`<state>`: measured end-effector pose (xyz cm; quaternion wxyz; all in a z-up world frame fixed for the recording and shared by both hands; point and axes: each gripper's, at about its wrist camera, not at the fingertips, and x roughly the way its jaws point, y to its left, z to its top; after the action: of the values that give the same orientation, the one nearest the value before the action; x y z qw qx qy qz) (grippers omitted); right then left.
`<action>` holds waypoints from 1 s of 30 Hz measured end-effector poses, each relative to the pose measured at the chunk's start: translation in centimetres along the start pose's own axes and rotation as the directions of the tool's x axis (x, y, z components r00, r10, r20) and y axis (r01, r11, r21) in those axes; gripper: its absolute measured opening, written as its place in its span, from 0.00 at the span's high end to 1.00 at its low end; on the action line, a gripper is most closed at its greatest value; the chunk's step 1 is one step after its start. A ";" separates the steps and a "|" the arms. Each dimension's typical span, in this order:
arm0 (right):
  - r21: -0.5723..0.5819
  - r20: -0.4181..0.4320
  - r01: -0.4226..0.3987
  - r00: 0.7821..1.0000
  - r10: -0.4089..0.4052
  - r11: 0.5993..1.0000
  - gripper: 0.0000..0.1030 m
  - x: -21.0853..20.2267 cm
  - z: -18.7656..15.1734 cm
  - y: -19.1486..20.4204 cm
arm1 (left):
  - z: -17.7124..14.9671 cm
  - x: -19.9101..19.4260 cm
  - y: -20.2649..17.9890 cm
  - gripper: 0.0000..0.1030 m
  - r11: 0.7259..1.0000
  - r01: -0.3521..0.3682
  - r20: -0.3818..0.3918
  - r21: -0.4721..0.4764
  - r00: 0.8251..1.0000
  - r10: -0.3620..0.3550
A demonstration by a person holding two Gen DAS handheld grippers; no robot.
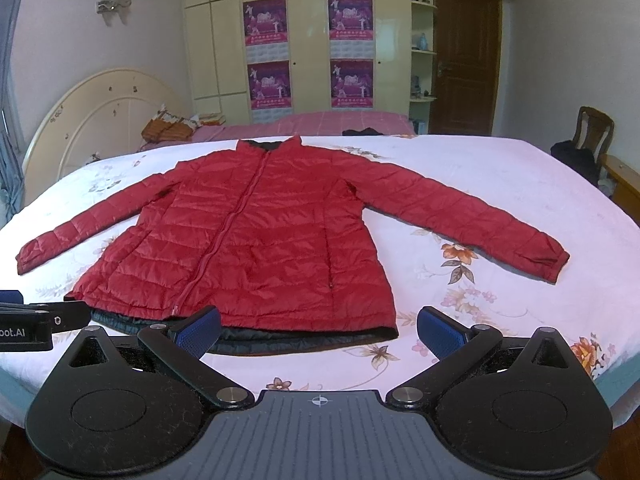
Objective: Fold large clothes
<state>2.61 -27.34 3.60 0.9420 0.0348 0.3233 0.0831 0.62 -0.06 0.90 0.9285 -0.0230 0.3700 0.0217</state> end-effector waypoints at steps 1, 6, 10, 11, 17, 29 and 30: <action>0.000 0.000 0.000 1.000 0.000 1.000 0.00 0.0 0.1 0.0 | 0.0 0.0 0.0 0.00 1.000 0.000 0.000 0.000 1.000 0.000; -0.001 0.000 -0.001 1.000 0.001 1.000 0.00 0.0 0.0 0.0 | 0.0 0.0 0.0 0.00 1.000 -0.002 0.000 0.000 1.000 0.002; -0.001 0.000 -0.001 1.000 0.001 1.000 0.00 0.0 0.0 0.0 | 0.0 -0.1 0.0 0.00 1.000 -0.002 0.000 -0.001 1.000 0.002; -0.001 0.000 0.000 1.000 0.000 1.000 0.00 0.0 0.0 0.0 | 0.0 -0.1 0.0 0.00 1.000 -0.002 0.001 -0.003 1.000 0.002; -0.001 0.001 0.000 1.000 0.000 1.000 0.00 0.0 0.1 0.0 | 0.0 -0.2 0.3 0.00 1.000 -0.004 0.003 -0.006 1.000 0.004; -0.002 0.003 0.002 1.000 -0.002 1.000 0.00 -0.1 0.1 0.0 | 0.0 -0.2 0.3 0.00 1.000 -0.005 0.004 -0.005 1.000 0.005; -0.001 0.003 0.002 1.000 -0.002 1.000 0.00 -0.1 0.1 0.0 | 0.0 -0.2 0.3 0.00 1.000 -0.004 0.004 -0.005 1.000 0.004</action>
<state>2.63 -27.38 3.75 0.9426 0.0339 0.3219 0.0824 0.49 0.27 1.03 0.9291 -0.0247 0.3681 0.0247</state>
